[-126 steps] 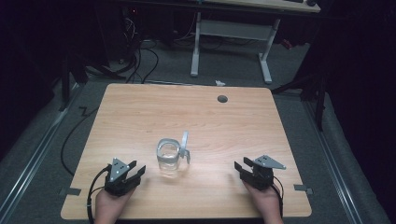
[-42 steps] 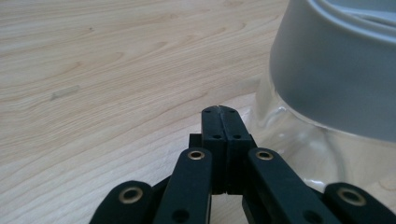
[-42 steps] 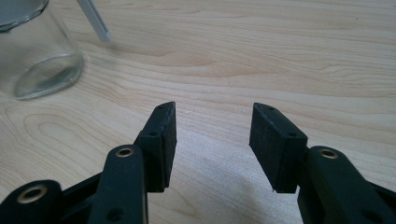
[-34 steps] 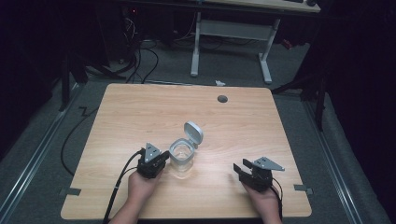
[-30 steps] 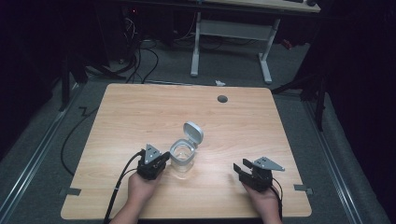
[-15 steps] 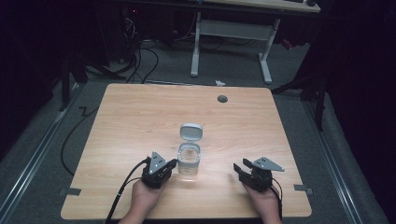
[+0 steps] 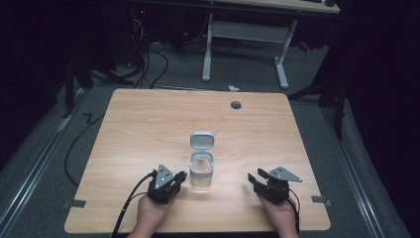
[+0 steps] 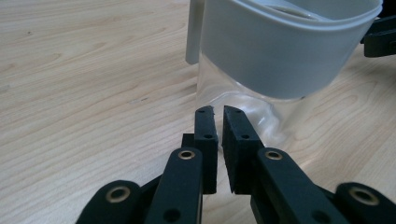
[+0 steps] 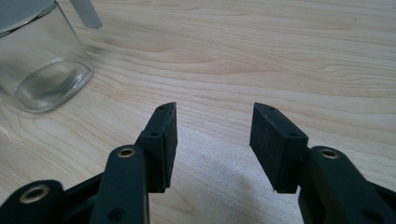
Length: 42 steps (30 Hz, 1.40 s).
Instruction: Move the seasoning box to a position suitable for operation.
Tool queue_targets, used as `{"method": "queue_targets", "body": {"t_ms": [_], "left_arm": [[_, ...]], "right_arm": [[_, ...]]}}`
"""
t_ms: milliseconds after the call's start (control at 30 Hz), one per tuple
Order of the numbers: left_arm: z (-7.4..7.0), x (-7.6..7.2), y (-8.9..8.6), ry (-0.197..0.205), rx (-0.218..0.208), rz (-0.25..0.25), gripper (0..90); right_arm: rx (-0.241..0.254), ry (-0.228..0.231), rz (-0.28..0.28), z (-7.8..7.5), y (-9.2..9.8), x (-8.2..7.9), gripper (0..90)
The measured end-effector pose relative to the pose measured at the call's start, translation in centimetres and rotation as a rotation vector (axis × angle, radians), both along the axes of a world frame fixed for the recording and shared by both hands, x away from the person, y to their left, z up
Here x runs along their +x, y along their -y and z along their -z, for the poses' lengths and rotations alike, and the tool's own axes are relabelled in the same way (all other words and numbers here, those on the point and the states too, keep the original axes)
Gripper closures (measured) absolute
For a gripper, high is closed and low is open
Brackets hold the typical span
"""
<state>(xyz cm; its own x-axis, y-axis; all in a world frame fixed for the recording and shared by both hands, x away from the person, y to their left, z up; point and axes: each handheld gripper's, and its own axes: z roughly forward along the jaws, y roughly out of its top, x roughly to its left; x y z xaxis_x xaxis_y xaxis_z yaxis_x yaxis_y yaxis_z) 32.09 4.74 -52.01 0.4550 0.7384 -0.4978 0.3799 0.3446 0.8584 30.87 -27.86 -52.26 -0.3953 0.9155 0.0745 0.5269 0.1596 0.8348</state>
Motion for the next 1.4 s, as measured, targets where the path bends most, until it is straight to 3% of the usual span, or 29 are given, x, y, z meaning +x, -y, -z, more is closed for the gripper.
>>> {"method": "queue_targets", "body": {"t_ms": [200,367,700,800,1033,1200,1400], "left_arm": [[0.2,-1.4,-0.3,-0.005,-0.005,0.015,82.1],[0.5,-2.3,0.2,-0.014,-0.014,0.063,78.5],[1.0,-2.4,2.0,-0.016,-0.017,0.124,81.7],[1.0,-2.4,2.5,-0.019,-0.012,0.136,85.0],[1.1,-2.1,3.1,-0.005,-0.025,0.128,88.6],[1.1,-2.1,3.0,-0.006,-0.035,0.124,89.1],[1.1,-1.9,2.7,-0.016,-0.055,0.123,89.0]], "right_arm": [[0.010,0.006,0.001,-0.2,-0.2,-0.1,56.8],[-0.002,0.016,-0.009,-0.3,-0.6,-0.2,58.3],[0.025,0.056,-0.076,-1.7,-2.8,-0.5,60.0],[0.045,0.059,-0.090,-2.0,-3.5,0.3,63.2],[0.021,0.062,-0.114,-2.6,-5.8,2.7,74.9],[0.018,0.074,-0.111,-3.7,-7.0,4.4,89.8],[0.012,0.082,-0.107,-5.1,-8.5,6.7,89.9]]}}
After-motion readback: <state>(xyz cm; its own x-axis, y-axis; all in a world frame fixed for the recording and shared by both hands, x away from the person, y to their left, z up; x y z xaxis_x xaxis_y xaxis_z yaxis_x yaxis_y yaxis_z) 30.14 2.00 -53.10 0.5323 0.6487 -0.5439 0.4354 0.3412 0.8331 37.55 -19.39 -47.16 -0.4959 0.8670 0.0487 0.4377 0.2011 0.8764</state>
